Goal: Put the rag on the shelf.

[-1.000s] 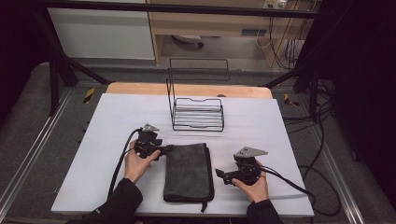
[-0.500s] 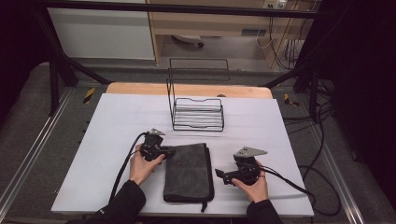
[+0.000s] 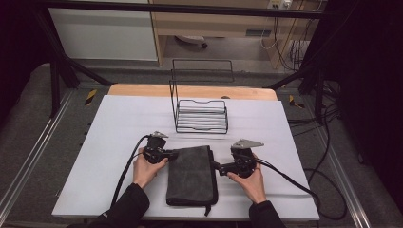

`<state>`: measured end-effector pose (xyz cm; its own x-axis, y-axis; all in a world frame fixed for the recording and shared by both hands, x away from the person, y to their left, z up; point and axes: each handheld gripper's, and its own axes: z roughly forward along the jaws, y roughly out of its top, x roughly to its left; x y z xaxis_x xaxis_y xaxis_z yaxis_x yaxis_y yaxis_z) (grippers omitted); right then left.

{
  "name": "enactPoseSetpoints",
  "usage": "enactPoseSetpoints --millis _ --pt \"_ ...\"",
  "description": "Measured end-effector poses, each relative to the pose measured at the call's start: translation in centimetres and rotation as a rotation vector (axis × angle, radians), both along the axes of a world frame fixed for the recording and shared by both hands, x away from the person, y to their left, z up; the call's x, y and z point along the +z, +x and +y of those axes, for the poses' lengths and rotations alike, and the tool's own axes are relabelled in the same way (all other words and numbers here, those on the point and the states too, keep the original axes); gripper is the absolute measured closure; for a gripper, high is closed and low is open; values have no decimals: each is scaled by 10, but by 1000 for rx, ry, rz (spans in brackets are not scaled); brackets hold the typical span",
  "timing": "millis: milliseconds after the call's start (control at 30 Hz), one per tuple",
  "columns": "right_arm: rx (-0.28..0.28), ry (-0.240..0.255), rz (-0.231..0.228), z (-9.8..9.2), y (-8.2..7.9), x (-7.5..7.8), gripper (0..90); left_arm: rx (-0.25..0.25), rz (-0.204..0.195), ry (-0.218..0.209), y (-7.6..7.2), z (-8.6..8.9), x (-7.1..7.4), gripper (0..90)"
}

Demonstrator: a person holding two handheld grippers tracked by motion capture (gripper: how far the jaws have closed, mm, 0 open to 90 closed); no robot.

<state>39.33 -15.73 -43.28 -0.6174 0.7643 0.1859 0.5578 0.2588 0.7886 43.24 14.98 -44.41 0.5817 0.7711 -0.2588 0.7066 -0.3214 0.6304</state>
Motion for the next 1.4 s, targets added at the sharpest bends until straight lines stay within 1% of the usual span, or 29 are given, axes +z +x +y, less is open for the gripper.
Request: enactPoseSetpoints --millis 100,133,200,267,333,467,533,600,733,833,933,1000,1067,1167,1300,1400 --pt "-6 11 8 9 11 0 68 1 -5 -3 0 0 -1 750" --pt "-9 15 18 12 14 0 86 1 -7 -3 -1 0 -1 751" --pt "-8 24 28 18 21 -2 137 1 -9 -4 -1 0 -1 752" --pt "-12 17 38 24 27 -4 187 -4 -9 -2 -1 1 -1 752" --pt "-10 29 54 28 33 -8 240 -7 -8 -6 0 1 -1 753" --pt "-15 0 74 32 41 -15 336 -7 -14 -14 -1 2 -2 753" --pt "-19 0 90 32 42 -17 379 -9 -15 -14 -1 2 -2 753" --pt "-10 -1 94 33 42 -19 419 -8 -16 -15 -1 2 -2 753" --pt "6 1 125 34 42 -21 509 -9 -18 -15 -1 2 -2 753" --pt "13 19 152 34 42 -21 584 -13 -20 -17 -1 2 -3 753" --pt "11 36 177 35 42 -21 638 -14 -24 -20 -1 2 -3 753" --pt "11 44 193 35 42 -21 678 -15 -34 -21 -2 3 -4 752" --pt "4 60 222 35 42 -21 708 -17 -36 -20 -2 3 -4 752" --pt "1 71 242 34 43 -20 743 -21 -40 -23 -2 3 -4 755" --pt "4 75 243 34 43 -19 767 -20 -25 -46 -1 6 -4 763" --pt "0 81 241 34 42 -19 776 -21 -27 -49 -1 6 -4 773"
